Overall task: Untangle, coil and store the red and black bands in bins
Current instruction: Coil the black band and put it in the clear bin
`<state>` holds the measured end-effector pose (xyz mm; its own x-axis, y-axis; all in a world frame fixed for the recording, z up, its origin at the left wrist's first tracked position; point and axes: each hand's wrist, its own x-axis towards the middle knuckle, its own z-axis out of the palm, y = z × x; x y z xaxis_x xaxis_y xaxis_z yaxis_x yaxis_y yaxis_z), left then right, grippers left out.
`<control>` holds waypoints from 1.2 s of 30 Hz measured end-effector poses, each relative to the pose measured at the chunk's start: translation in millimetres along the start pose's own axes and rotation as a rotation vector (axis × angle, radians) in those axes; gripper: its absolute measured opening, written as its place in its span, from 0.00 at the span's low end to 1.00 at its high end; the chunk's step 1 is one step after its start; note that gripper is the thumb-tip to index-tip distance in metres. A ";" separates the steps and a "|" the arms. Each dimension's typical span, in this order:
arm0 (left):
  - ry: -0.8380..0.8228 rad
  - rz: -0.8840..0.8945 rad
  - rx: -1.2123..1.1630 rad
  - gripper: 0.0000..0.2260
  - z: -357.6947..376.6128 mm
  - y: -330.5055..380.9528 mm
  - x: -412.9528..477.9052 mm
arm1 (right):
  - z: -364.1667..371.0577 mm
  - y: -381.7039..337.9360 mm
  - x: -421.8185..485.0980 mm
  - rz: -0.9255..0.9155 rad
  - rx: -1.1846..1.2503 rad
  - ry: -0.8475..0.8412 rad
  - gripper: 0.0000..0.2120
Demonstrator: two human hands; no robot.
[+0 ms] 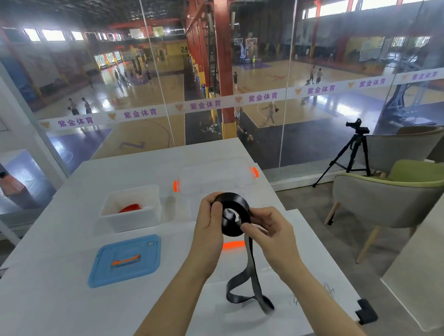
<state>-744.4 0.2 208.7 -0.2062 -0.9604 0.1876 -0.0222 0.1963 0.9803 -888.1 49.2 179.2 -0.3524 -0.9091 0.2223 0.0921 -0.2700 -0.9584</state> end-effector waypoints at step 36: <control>-0.139 -0.028 0.091 0.13 -12.0 -3.7 15.1 | -11.7 -10.5 12.1 -0.022 -0.084 0.061 0.13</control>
<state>-735.7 -17.3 208.7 -0.3373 -0.9303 0.1440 -0.1168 0.1931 0.9742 -904.3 44.7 189.9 -0.4099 -0.8814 0.2346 0.0059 -0.2598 -0.9657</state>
